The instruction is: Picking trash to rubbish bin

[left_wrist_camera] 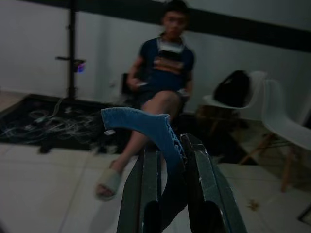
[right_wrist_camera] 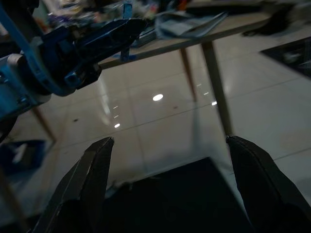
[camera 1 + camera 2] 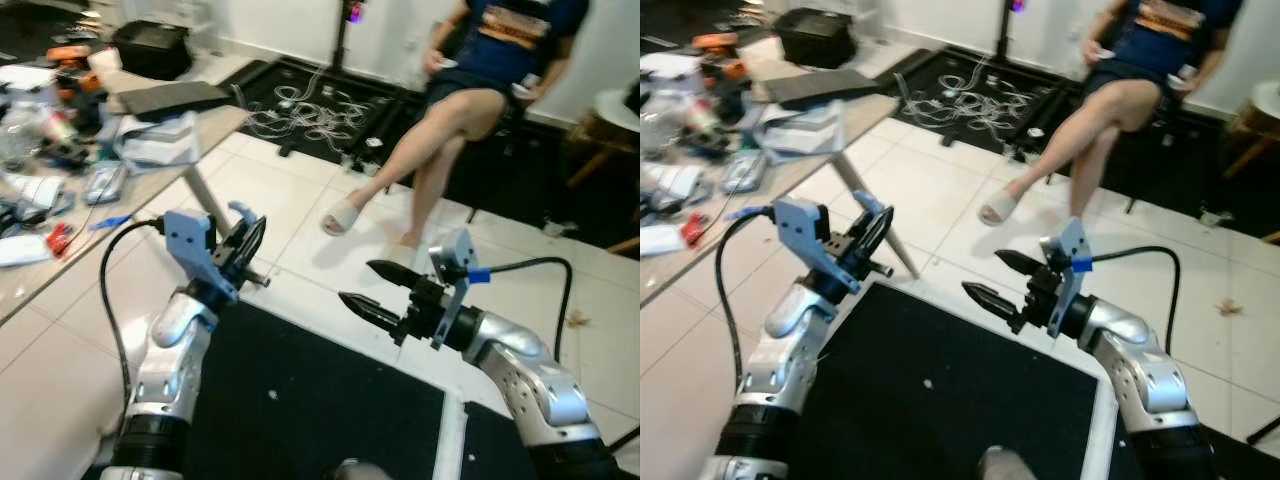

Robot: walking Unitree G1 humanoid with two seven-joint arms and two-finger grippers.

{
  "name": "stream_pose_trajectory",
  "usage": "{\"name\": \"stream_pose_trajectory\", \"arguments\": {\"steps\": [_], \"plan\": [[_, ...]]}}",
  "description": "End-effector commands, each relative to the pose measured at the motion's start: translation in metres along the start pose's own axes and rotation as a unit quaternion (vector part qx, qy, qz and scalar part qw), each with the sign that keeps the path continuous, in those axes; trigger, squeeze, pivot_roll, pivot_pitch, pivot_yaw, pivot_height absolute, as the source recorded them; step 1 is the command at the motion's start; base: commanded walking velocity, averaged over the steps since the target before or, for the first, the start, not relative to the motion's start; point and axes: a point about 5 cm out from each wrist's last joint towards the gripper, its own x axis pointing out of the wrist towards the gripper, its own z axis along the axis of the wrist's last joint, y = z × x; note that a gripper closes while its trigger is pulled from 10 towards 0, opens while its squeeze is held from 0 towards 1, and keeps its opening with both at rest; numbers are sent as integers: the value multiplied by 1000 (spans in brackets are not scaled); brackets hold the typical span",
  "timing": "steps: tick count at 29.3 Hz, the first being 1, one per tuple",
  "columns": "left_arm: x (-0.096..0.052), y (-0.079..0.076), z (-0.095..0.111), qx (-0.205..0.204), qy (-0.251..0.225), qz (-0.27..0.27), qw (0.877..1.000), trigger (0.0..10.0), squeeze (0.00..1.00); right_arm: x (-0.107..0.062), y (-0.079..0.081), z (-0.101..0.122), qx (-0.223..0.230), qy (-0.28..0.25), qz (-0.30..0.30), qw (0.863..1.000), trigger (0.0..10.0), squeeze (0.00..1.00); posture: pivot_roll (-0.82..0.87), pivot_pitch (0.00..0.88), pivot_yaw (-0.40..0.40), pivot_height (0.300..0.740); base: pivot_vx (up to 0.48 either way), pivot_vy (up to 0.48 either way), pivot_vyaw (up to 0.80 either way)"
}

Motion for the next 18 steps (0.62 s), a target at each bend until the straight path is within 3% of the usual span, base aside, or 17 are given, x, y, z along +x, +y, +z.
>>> {"name": "stream_pose_trajectory", "arguments": {"steps": [1, 18], "plan": [[-2, 1, -5, -2, 7, 6, 1000, 10000, 0, -1, -1, -4, 2, 5, -2, 1000, 10000, 0, -15, 0, -19, 740, 0, 0, -800], [-1, 1, -5, -10, 1, -4, 1000, 10000, 0, -1, -2, -6, 2, 7, -2, 1000, 10000, 0, -15, 0, -18, 740, 0, 0, -800]]}}
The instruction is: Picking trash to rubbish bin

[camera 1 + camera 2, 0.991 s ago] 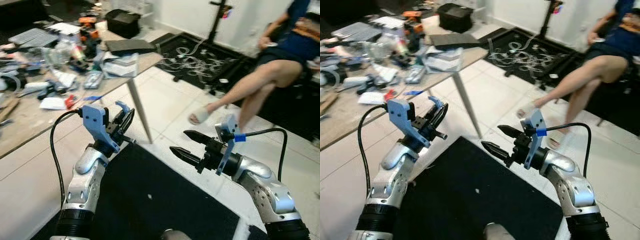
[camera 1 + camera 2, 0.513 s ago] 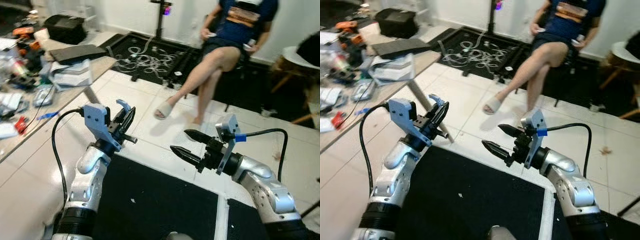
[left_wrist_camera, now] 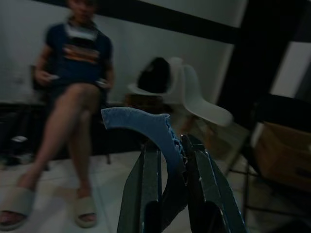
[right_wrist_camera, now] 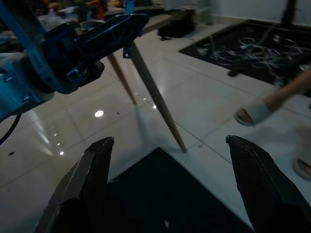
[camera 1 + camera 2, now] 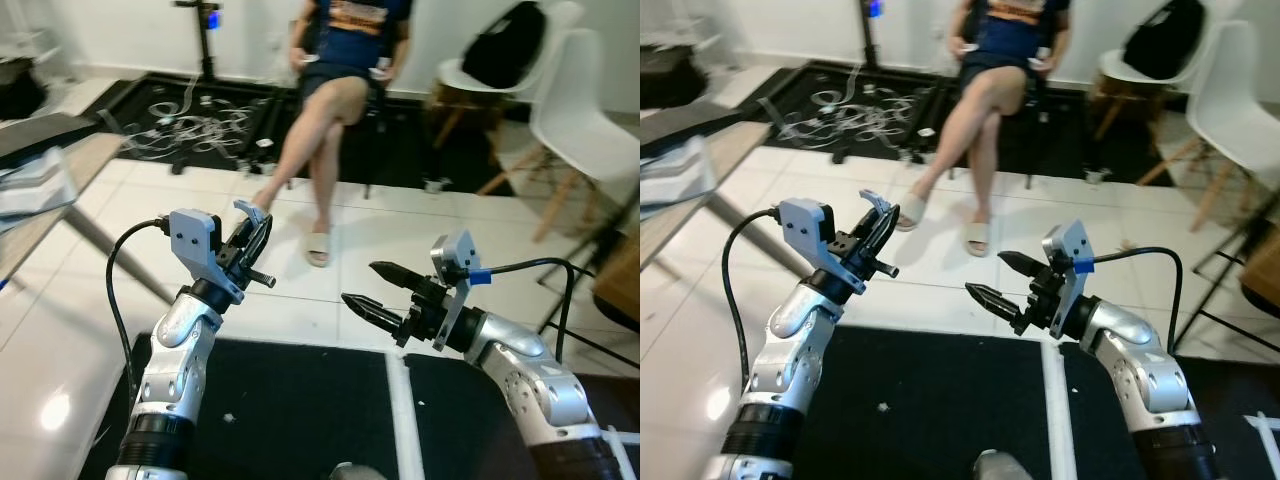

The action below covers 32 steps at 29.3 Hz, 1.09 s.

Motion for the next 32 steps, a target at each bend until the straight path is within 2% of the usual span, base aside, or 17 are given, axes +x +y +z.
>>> {"name": "stream_pose_trajectory", "arguments": {"steps": [1, 32], "plan": [[0, -1, -2, -6, -1, -2, 1000, 10000, 0, -2, -2, 0, -5, 2, -5, 1000, 10000, 0, -15, 0, -18, 740, 0, 0, -800], [0, 0, -2, -7, -2, -6, 1000, 10000, 0, -2, -2, -1, -6, 3, -6, 1000, 10000, 0, -15, 0, -18, 740, 0, 0, -800]]}}
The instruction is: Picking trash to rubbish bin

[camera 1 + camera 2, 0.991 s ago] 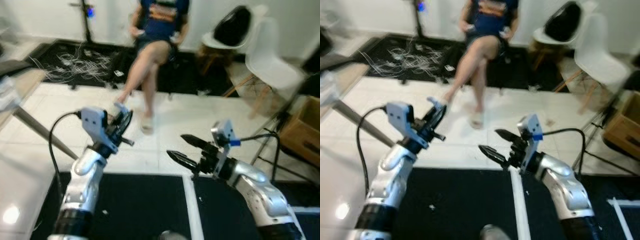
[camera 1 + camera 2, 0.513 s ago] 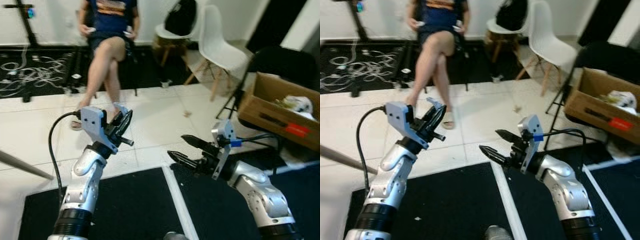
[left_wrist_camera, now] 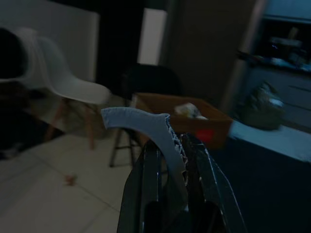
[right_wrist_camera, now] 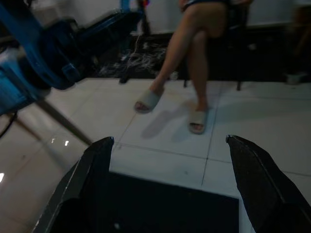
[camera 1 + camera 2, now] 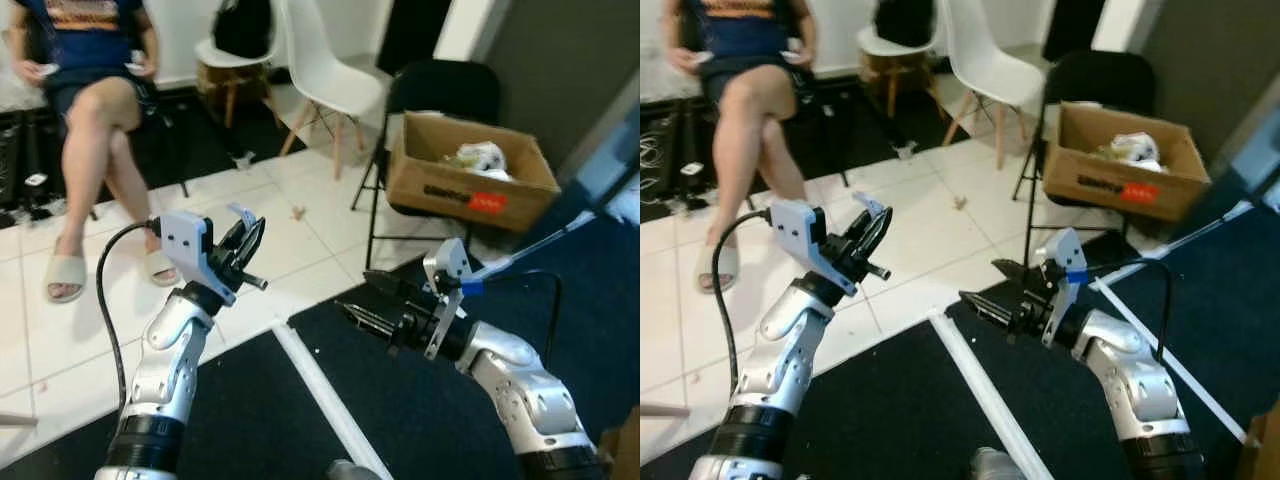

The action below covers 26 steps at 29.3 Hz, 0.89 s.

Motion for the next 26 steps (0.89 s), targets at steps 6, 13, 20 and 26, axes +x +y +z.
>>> {"name": "stream_pose_trajectory", "arguments": {"steps": [6, 13, 20, 26], "plan": [[2, -3, -1, -2, 0, -9, 1000, 10000, 0, -3, -3, 2, -7, -2, -6, 1000, 10000, 0, -15, 0, -18, 740, 0, 0, -800], [2, -3, -1, -3, 0, -9, 1000, 10000, 0, -3, -2, 2, -7, -2, -6, 1000, 10000, 0, -15, 0, -18, 740, 0, 0, -800], [2, -3, -1, -4, 0, -10, 1000, 10000, 0, -3, -2, 3, -7, -2, -5, 1000, 10000, 0, -15, 0, -18, 740, 0, 0, -800], [2, -3, -1, -4, 0, -10, 1000, 10000, 0, -3, -2, 3, -8, -2, -5, 1000, 10000, 0, -15, 0, -18, 740, 0, 0, -800]]}}
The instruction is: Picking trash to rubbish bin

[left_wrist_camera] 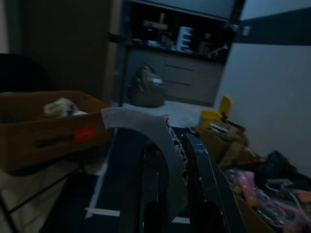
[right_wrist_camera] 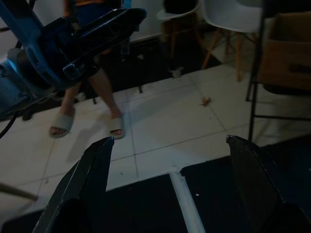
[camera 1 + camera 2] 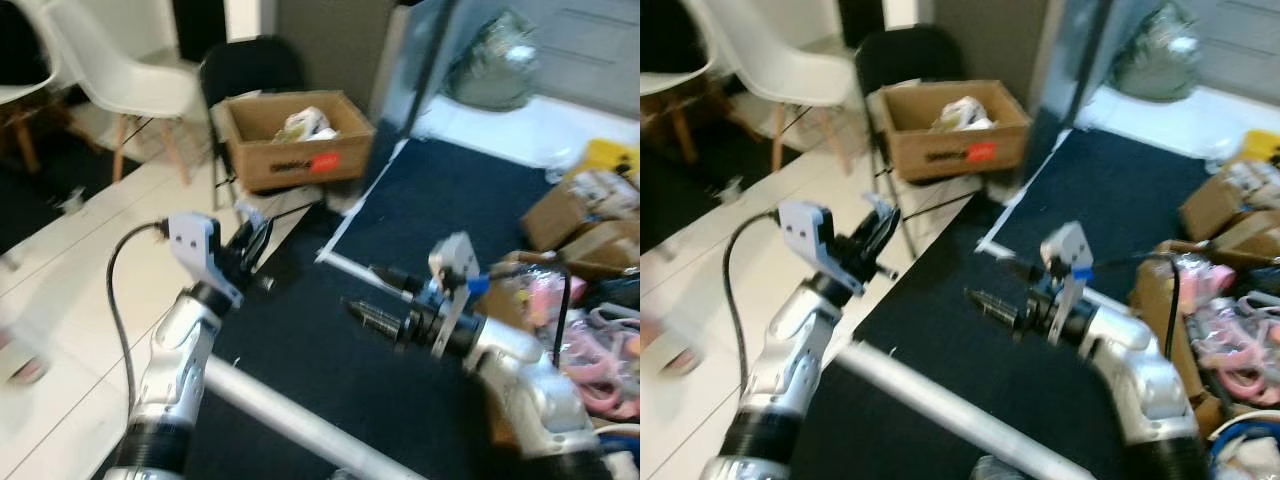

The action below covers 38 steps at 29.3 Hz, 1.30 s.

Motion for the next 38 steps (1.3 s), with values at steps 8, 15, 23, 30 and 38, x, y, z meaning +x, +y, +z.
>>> {"name": "stream_pose_trajectory", "arguments": {"steps": [8, 15, 23, 30, 38], "plan": [[0, -2, -3, -10, 7, -9, 1000, 10000, 0, -2, -1, 4, -8, -12, -5, 1000, 10000, 0, -15, 0, -18, 740, 0, 0, -611], [-1, -4, -3, -27, 5, -25, 999, 10000, 0, -2, 0, 5, -14, -16, -4, 1000, 10000, 0, -15, 0, -18, 740, 149, 0, 0], [-1, -4, -3, -30, 6, -30, 999, 10000, 0, -2, -1, 6, -16, -19, -3, 1000, 10000, 0, -16, 0, -20, 740, 417, 0, 0], [-1, -4, -3, -32, 7, -33, 999, 10000, 0, -1, -1, 6, -16, -19, -4, 1000, 10000, 0, -15, 0, -22, 740, 424, 0, 0], [-1, -5, -3, -33, 8, -37, 999, 10000, 0, -1, -1, 6, -16, -19, -4, 1000, 10000, 0, -15, 0, -22, 740, 425, 0, 0]]}}
